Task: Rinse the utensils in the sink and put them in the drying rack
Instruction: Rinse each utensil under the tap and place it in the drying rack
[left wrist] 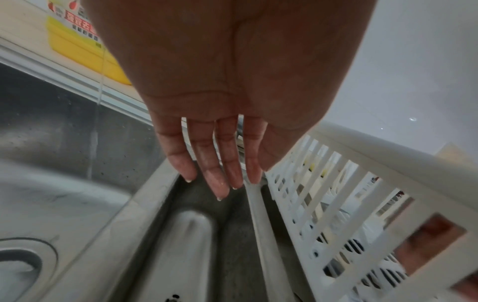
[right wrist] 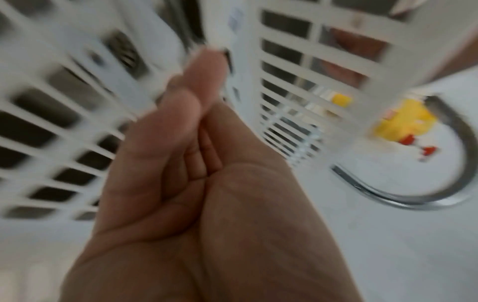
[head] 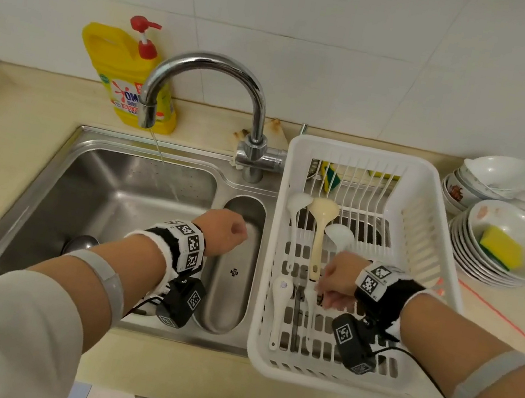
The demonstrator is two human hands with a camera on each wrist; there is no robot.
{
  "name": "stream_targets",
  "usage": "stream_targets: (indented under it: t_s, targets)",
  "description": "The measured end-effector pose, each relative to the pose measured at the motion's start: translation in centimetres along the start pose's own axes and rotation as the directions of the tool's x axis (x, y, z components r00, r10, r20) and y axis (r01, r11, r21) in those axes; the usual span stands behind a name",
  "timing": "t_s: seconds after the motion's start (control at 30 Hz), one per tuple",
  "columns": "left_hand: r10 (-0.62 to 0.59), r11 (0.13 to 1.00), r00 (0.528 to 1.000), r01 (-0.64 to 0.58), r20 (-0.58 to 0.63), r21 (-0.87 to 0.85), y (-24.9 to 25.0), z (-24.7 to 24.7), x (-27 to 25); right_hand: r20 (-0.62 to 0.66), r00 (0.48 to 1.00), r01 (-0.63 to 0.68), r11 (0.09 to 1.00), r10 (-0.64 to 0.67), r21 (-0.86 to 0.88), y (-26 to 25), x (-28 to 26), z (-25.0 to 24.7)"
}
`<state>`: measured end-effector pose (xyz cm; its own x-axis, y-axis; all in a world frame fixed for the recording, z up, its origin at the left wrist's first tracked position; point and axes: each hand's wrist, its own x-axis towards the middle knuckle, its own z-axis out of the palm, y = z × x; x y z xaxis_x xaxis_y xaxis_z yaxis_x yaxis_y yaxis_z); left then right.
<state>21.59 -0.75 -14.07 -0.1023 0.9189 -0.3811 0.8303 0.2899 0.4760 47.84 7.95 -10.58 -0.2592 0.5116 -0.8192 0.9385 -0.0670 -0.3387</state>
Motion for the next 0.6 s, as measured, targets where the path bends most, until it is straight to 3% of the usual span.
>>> stream_targets:
  t_s: [0.07, 0.1, 0.17, 0.23, 0.27, 0.37, 0.47, 0.6]
  targets:
    - [-0.003, 1.0, 1.0, 0.003, -0.028, 0.004, -0.8, -0.9, -0.6, -0.172, 0.97, 0.163, 0.985, -0.169, -0.052, -2.6, -1.4, -1.5]
    - [-0.011, 1.0, 0.999, 0.011, -0.045, 0.0, -1.3, -1.3, -0.9, -0.255, 0.928, 0.255, 0.962, -0.272, -0.099, -4.0, -2.2, -2.2]
    - [-0.046, 0.999, 0.996, 0.045, -0.077, -0.009, -2.8, -2.6, -2.1, -0.375, 0.789, 0.431, 0.873, -0.487, -0.227, -7.7, -3.5, -2.7]
    - [-0.082, 0.997, 0.99, 0.08, -0.114, -0.019, -4.9, -4.0, -3.8, -0.374, 0.67, 0.563, 0.767, -0.641, -0.306, -11.7, -4.5, -2.0]
    - [-0.095, 0.995, 0.987, 0.093, -0.133, -0.024, -6.1, -4.6, -4.7, -0.324, 0.65, 0.609, 0.726, -0.687, -0.318, -13.7, -4.7, -1.2]
    - [-0.173, 0.985, 0.973, 0.169, -0.156, -0.039, -10.7, -6.2, -7.5, -0.085, 0.667, 0.668, 0.645, -0.74, -0.373, -19.2, -3.5, 2.7]
    - [-0.248, 0.969, 0.96, 0.248, -0.132, -0.013, -15.4, -7.3, -9.6, 0.11, 0.693, 0.672, 0.583, -0.712, -0.457, -23.7, -0.6, 7.9]
    - [-0.318, 0.948, 0.944, 0.317, -0.088, -0.026, -21.4, -8.5, -11.0, 0.23, 0.799, 0.575, 0.592, -0.556, -0.565, -27.3, 5.6, 15.3]
